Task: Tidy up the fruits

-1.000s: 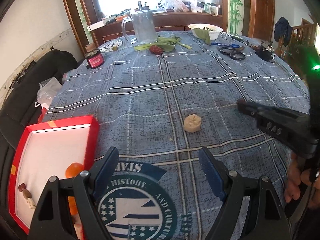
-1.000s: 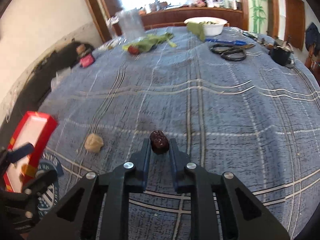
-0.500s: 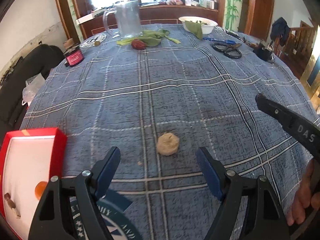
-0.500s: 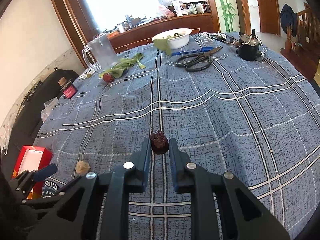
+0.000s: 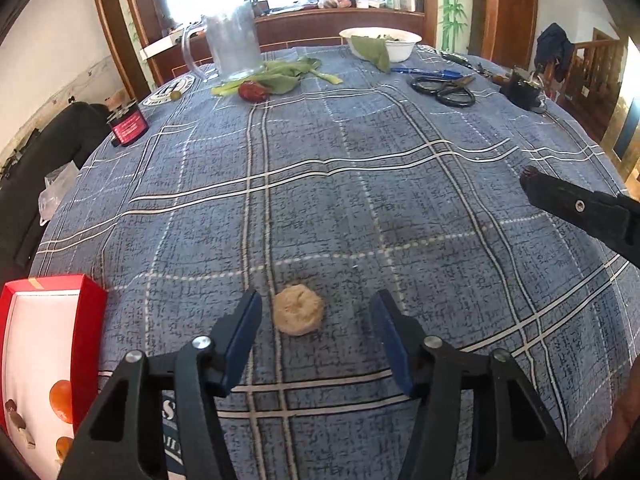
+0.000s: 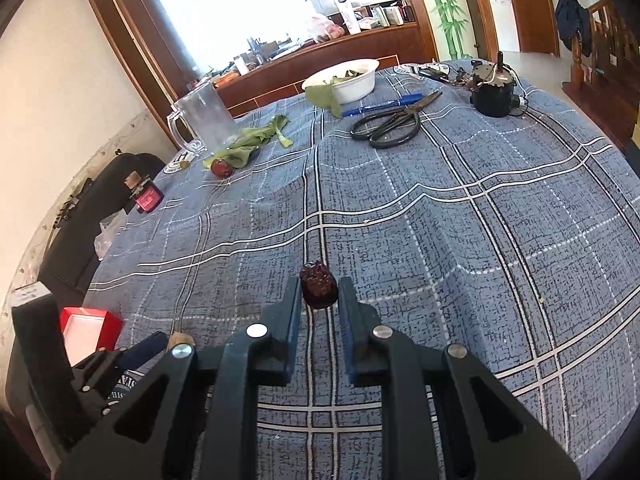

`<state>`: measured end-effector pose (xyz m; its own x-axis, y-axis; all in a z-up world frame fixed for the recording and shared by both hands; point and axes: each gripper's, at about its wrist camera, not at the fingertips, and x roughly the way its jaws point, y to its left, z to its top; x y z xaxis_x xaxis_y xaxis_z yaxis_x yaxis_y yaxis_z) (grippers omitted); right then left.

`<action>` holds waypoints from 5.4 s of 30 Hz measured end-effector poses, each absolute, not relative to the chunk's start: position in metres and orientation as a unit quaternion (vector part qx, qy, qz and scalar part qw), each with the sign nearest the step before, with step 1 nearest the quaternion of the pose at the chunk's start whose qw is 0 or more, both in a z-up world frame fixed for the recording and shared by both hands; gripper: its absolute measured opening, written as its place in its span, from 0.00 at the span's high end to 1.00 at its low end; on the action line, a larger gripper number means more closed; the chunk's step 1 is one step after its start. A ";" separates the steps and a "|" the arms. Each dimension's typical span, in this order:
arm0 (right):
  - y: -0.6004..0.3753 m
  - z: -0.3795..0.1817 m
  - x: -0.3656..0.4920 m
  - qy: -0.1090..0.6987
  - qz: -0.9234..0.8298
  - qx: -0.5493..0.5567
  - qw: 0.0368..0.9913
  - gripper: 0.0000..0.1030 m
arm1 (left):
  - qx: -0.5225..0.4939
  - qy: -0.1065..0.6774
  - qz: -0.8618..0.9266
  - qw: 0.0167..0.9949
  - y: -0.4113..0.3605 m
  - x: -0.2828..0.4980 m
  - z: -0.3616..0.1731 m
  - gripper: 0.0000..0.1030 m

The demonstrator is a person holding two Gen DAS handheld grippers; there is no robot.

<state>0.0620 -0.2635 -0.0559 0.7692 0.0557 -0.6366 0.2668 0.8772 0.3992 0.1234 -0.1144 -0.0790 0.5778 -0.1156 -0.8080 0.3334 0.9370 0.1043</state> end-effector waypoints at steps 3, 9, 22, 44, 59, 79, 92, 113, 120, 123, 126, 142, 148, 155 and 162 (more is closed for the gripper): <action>-0.264 -0.054 0.060 0.331 -0.058 0.244 0.910 0.81 | 0.129 0.436 -0.131 0.881 -0.119 0.122 -0.079 0.47; -0.266 -0.053 0.058 0.327 -0.060 0.250 0.909 0.81 | 0.116 0.441 -0.128 0.881 -0.120 0.124 -0.078 0.46; -0.264 -0.052 0.059 0.329 -0.059 0.249 0.909 0.81 | 0.117 0.426 -0.139 0.886 -0.124 0.123 -0.080 0.51; -0.299 -0.061 0.054 0.311 -0.102 0.268 0.906 0.81 | 0.079 0.352 -0.142 0.922 -0.074 0.074 -0.004 0.75; -0.280 -0.047 0.035 0.249 -0.163 0.197 0.934 0.81 | 0.024 0.272 -0.046 0.961 0.082 0.025 0.045 0.76; 0.012 0.020 0.024 0.233 0.185 0.088 0.951 0.80 | 0.020 0.264 0.051 0.963 0.188 0.013 0.022 0.75; 0.089 -0.029 0.009 0.302 0.252 0.025 0.919 0.80 | 0.057 0.318 0.079 0.943 0.211 0.015 -0.021 0.75; 0.115 -0.054 0.012 0.342 0.252 0.002 0.905 0.80 | 0.067 0.356 0.101 0.927 0.222 0.022 -0.044 0.75; 0.113 -0.057 0.013 0.353 0.248 -0.002 0.902 0.57 | 0.078 0.355 0.109 0.925 0.216 0.021 -0.041 0.53; 0.109 -0.050 0.008 0.334 0.245 -0.004 0.910 0.55 | 0.080 0.347 0.112 0.928 0.214 0.018 -0.036 0.42; 0.102 -0.041 0.000 0.311 0.244 -0.005 0.919 0.55 | 0.081 0.338 0.116 0.930 0.212 0.014 -0.029 0.37; 0.026 0.008 -0.035 0.231 0.159 0.032 0.959 0.47 | 0.085 0.260 0.103 0.956 0.170 -0.028 0.024 0.00; -0.007 0.026 -0.056 0.203 0.127 0.056 0.969 0.36 | 0.088 0.250 0.084 0.961 0.149 -0.041 0.035 0.00; -0.036 0.037 -0.075 0.176 0.096 0.069 0.977 0.23 | 0.107 0.246 0.067 0.961 0.124 -0.049 0.037 0.00; -0.047 0.036 -0.084 0.177 0.090 0.084 0.977 0.22 | 0.107 0.237 0.069 0.963 0.117 -0.060 0.044 0.00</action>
